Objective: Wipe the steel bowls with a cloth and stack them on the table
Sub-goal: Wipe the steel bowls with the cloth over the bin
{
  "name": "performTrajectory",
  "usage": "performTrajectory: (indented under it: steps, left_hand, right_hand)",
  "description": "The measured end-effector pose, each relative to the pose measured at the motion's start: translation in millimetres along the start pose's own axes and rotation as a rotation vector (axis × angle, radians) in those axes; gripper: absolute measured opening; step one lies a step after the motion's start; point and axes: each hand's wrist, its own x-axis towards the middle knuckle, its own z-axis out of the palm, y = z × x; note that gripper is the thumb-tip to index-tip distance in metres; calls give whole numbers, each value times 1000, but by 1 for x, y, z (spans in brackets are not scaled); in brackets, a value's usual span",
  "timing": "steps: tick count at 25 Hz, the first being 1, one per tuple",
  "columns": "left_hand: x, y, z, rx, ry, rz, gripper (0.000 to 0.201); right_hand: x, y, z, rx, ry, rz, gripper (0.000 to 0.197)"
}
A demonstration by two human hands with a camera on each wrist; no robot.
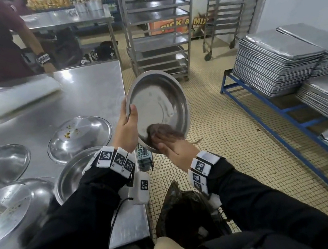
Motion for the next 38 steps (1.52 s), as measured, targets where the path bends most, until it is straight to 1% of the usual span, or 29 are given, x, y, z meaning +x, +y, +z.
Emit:
performTrajectory:
  steps: [1,2,3,5,7,8,9,10,11,13,15,16,17,19,21,22,24,25,27,28,29,31,35,38]
  left_hand:
    - [3,-2,-1,1,0,21,46]
    - [5,-3,-2,-1,1,40,44]
    - [9,-6,-5,3,13,49,42]
    - [11,-10,-9,2,27,44,37]
    - [12,-18,-13,-20,17,19,36]
    - [11,-21,-14,-46,10,-10,37]
    - [9,-25,-14,-72,8,-57,37]
    - [7,-27,-13,-79,4,-103,35]
    - [6,-29,-13,-71,-7,-143,31]
    - [3,-31,-14,-75,-46,-201,26]
    - [3,-32,-17,-77,-96,-252,25]
    - [5,-33,-19,-85,-121,-278,23]
    - [8,-35,-22,-93,-145,-297,23]
    - [15,-36,-25,-96,-186,-307,29]
    - [23,-37,-24,-92,-147,-296,37]
    - [26,-38,-23,-87,-98,-276,39]
    - [28,-39,-21,-92,-34,-226,42]
    - [26,-41,-21,-100,-24,-207,48]
    - [20,-44,-19,-148,-23,-180,62]
    - [15,-45,-19,-182,-26,-168,65]
    - [10,-45,-19,-217,-32,-154,66]
    - [-1,-46,-15,-257,-61,-120,67]
    - [-26,-49,4,-243,-155,-70,73]
    - [-30,-50,11,-249,-98,-98,74]
  right_hand:
    - [1,-10,4,134,30,-24,50]
    - [0,-17,7,197,59,-43,47]
    - [-1,-18,9,174,80,-61,47]
    - [-3,-3,5,-67,93,-53,54]
    - [-3,21,-5,-355,36,63,64]
    - [-2,32,-11,-442,28,125,65]
    - [1,43,-16,-456,46,175,65]
    - [3,49,-24,-405,81,208,62]
    - [6,52,-31,-304,122,220,60]
    - [10,53,-44,-27,211,234,60]
    - [10,46,-55,155,302,279,58]
    - [9,42,-59,210,338,326,51]
    - [8,41,-61,248,358,370,38]
    - [9,42,-65,294,371,456,5]
    - [10,41,-62,318,433,478,28]
    - [11,41,-59,358,483,504,32]
    - [13,36,-54,416,594,545,30]
    - [13,33,-49,430,649,564,24]
    - [12,29,-45,461,732,603,4]
    - [11,28,-43,462,760,612,5]
    - [10,26,-42,465,786,614,11]
    - [7,24,-41,479,819,625,15]
    - [5,17,-35,560,876,664,17]
    - [8,15,-32,572,845,628,24]
